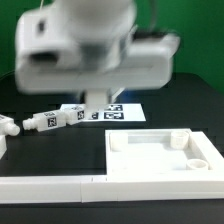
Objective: Assemble one leg
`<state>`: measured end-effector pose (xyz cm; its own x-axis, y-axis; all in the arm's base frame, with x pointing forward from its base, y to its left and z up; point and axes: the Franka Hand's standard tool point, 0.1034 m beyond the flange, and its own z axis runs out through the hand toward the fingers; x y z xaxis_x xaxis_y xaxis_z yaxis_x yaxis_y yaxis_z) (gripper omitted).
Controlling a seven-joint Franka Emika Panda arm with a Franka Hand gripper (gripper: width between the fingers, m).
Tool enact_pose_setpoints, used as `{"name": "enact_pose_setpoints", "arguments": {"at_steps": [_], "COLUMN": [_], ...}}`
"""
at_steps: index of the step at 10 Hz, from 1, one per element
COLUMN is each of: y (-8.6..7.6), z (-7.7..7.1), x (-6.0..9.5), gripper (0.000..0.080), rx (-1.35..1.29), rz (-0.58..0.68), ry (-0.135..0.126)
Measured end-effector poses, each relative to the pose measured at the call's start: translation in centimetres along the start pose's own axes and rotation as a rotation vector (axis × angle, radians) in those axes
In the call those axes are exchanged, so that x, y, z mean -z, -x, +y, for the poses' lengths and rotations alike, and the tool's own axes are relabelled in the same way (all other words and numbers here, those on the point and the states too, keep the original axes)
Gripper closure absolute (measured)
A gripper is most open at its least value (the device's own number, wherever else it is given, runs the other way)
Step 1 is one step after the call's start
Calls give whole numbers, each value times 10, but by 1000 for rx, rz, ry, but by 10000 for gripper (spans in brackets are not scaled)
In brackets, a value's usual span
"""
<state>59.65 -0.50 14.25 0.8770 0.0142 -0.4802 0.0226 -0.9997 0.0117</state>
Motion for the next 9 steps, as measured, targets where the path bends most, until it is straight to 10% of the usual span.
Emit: {"name": "enact_pose_setpoints", "arguments": {"at_steps": [2, 6, 9], "y": [-9, -19, -22], "z": [-17, -7, -83], "x": [-5, -14, -9], "gripper": [519, 519, 519], "rx": [19, -10, -54], "rz": [157, 406, 667], "ry": [6, -5, -65]}}
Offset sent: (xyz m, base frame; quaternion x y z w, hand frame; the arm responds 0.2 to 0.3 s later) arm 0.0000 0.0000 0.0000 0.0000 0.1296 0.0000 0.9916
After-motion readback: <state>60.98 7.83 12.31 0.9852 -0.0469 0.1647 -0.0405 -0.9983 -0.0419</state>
